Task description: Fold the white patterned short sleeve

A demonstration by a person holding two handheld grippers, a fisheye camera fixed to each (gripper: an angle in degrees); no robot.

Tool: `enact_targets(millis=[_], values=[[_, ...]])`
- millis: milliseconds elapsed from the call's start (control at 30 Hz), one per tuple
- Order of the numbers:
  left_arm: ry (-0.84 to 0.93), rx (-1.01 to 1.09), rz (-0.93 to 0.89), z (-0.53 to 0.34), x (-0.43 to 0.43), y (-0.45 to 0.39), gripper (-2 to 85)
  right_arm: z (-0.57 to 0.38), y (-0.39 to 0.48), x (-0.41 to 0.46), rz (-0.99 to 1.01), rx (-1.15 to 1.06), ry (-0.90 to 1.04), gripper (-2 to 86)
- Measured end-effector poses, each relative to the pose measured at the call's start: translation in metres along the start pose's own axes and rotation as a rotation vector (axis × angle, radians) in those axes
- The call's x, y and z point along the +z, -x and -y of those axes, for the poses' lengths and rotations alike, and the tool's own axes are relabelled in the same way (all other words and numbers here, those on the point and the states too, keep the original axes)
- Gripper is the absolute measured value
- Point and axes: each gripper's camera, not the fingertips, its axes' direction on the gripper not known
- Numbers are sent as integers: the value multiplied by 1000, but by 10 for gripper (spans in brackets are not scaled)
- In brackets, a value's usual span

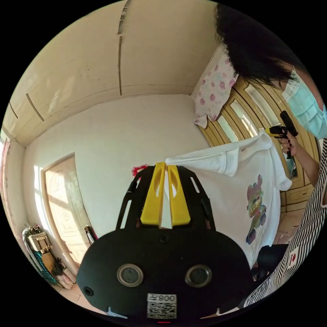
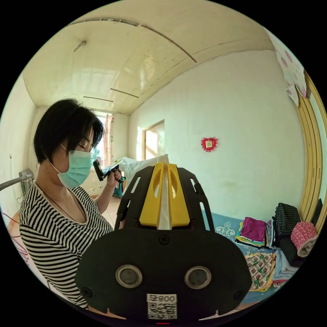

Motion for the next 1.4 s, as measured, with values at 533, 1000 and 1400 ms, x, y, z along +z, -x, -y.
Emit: enact_targets(millis=[533, 1000, 1400], values=[[21, 22, 176, 1, -93, 2, 5, -21, 5, 51, 150, -98, -69, 15], [176, -41, 145, -66, 57, 66, 6, -40, -103, 224, 141, -36, 12, 15], [725, -240, 20, -288, 472, 157, 8, -127, -426, 593, 33, 280, 410, 12]])
